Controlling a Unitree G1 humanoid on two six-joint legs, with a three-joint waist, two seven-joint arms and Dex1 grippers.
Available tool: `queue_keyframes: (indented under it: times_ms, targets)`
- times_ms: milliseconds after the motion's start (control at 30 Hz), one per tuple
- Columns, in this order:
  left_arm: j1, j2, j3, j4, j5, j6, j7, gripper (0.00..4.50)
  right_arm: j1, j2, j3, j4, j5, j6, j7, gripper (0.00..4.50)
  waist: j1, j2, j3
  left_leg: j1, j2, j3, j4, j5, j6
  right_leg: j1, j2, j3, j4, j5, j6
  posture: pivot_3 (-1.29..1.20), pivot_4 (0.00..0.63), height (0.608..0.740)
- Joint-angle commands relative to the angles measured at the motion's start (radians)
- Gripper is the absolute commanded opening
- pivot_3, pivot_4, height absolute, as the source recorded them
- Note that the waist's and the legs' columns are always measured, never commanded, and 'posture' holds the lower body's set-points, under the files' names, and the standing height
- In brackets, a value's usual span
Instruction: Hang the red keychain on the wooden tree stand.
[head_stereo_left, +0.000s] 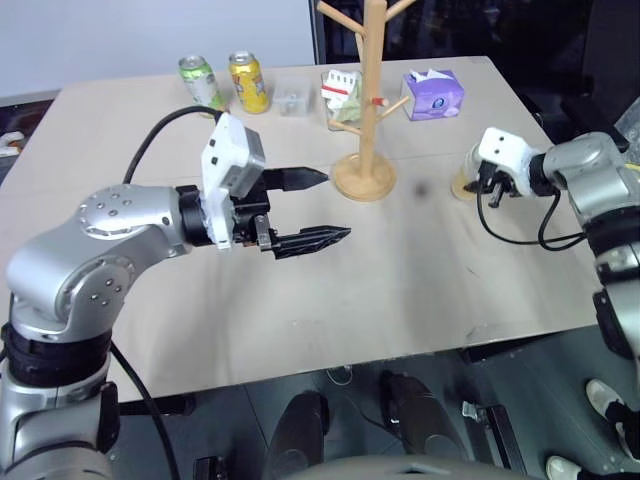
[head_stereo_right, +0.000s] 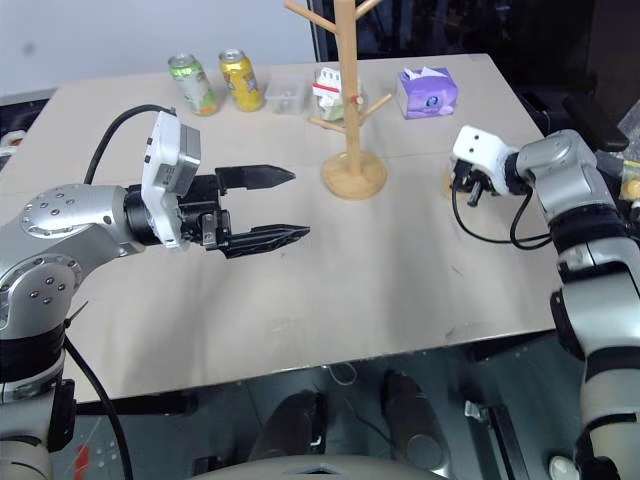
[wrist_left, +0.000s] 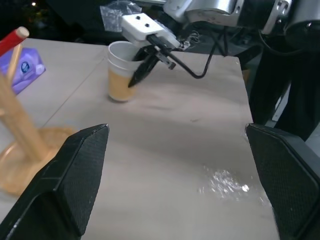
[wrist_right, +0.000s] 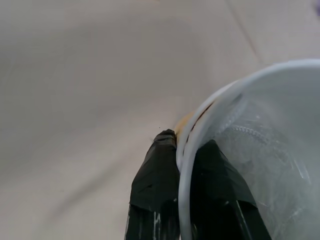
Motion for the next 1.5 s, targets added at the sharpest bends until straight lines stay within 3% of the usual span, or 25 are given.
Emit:
queue_keyframes:
  times_ms: [33, 167, 267, 433, 467, 500, 900, 1033, 1167, 1267, 1400, 1500]
  targets:
    - [-0.047, -0.032, -0.022, 0.005, 0.033, -0.035, 0.003, 4.5, -0.104, 0.022, -0.059, 0.182, -0.012, -0.032, -0.099, 0.05, -0.001, 0.0, 0.0, 0.0, 0.0, 0.0, 0.0, 0.0, 0.0, 0.0, 0.0, 0.0, 0.0, 0.0, 0.0, 0.0, 0.15, 0.74]
    - [-0.066, -0.058, -0.038, 0.015, 0.055, -0.041, 0.002, 4.5, -0.152, 0.055, -0.096, 0.274, 0.003, 0.004, -0.076, 0.05, 0.0, 0.0, 0.0, -0.001, -0.001, 0.0, 0.0, 0.0, 0.0, 0.0, -0.001, 0.001, -0.001, 0.0, 0.0, 0.0, 0.15, 0.74]
    - [-0.063, -0.06, -0.034, 0.017, 0.063, -0.04, -0.006, 4.5, -0.162, 0.067, -0.114, 0.3, -0.003, 0.008, -0.074, 1.01, -0.002, 0.0, 0.0, -0.001, -0.002, 0.0, 0.0, 0.0, 0.0, 0.0, -0.001, 0.001, -0.001, 0.0, 0.0, 0.0, 0.15, 0.74]
    - [-0.065, -0.05, -0.019, 0.021, 0.066, -0.034, -0.011, 4.5, -0.176, 0.063, -0.136, 0.303, -0.015, -0.012, -0.092, 3.47, -0.003, 0.0, 0.0, 0.0, -0.002, 0.0, 0.0, 0.0, 0.0, 0.0, -0.001, 0.001, 0.0, -0.001, 0.002, 0.0, 0.15, 0.74]
    - [-0.066, -0.049, -0.018, 0.023, 0.071, -0.035, -0.008, 4.5, -0.18, 0.06, -0.14, 0.3, -0.015, -0.013, -0.085, 3.75, -0.003, 0.0, 0.0, 0.0, -0.002, 0.0, 0.0, 0.0, 0.0, 0.0, -0.001, 0.001, 0.0, -0.001, 0.003, 0.0, 0.15, 0.74]
    - [-0.065, -0.047, -0.015, 0.025, 0.075, -0.037, -0.006, 4.5, -0.183, 0.055, -0.141, 0.296, -0.016, -0.018, -0.082, 4.43, -0.003, 0.0, 0.0, 0.0, -0.002, 0.0, 0.0, 0.0, 0.0, 0.0, -0.001, 0.001, 0.0, -0.002, 0.003, 0.0, 0.15, 0.74]
    - [-0.067, -0.027, 0.033, 0.049, 0.08, -0.031, 0.015, 4.5, -0.247, -0.001, -0.173, 0.207, -0.005, -0.016, 0.016, 4.47, -0.004, 0.001, 0.0, 0.0, -0.001, 0.0, 0.0, 0.0, 0.0, 0.0, -0.001, 0.001, 0.001, -0.002, 0.004, 0.0, 0.15, 0.74]
    - [-0.018, -0.019, 0.088, 0.06, 0.09, -0.007, 0.077, 4.5, -0.218, -0.006, -0.231, 0.043, 0.071, 0.001, 0.051, 4.47, -0.006, 0.002, 0.001, 0.0, -0.001, 0.0, 0.0, 0.0, 0.0, 0.0, -0.001, 0.001, 0.001, -0.002, 0.004, 0.0, 0.15, 0.74]
    - [0.155, -0.003, 0.245, 0.052, 0.121, 0.005, 0.16, 4.5, 0.031, 0.051, -0.272, -0.567, 0.328, 0.307, 0.203, 4.47, -0.011, 0.001, 0.0, 0.001, 0.0, -0.001, -0.001, 0.0, 0.0, 0.0, 0.0, 0.0, 0.001, -0.002, 0.004, 0.0, 0.15, 0.74]
    - [0.309, 0.0, 0.406, 0.066, 0.173, -0.014, 0.217, 4.5, 0.219, 0.123, -0.294, -0.931, 0.502, 0.556, 0.131, 4.47, -0.009, 0.002, 0.001, 0.001, 0.002, -0.004, -0.002, 0.0, 0.0, -0.001, 0.001, -0.002, 0.003, -0.001, 0.001, 0.0, 0.15, 0.74]
    - [0.488, -0.016, 0.591, 0.119, 0.28, -0.072, 0.276, 4.5, 0.402, 0.18, -0.228, -1.195, 0.587, 0.633, 0.087, 4.47, 0.018, 0.004, 0.002, -0.002, 0.0, -0.005, 0.002, 0.0, 0.0, -0.002, 0.0, -0.004, 0.003, -0.003, 0.004, 0.0, 0.15, 0.74]
    - [0.642, -0.032, 0.698, 0.178, 0.329, -0.132, 0.239, 4.5, 0.432, 0.249, -0.173, -1.253, 0.621, 0.632, 0.056, 4.47, 0.02, 0.004, 0.002, 0.0, 0.0, -0.004, 0.002, 0.0, 0.0, 0.0, -0.001, -0.004, 0.002, -0.003, 0.004, 0.0, 0.15, 0.74]
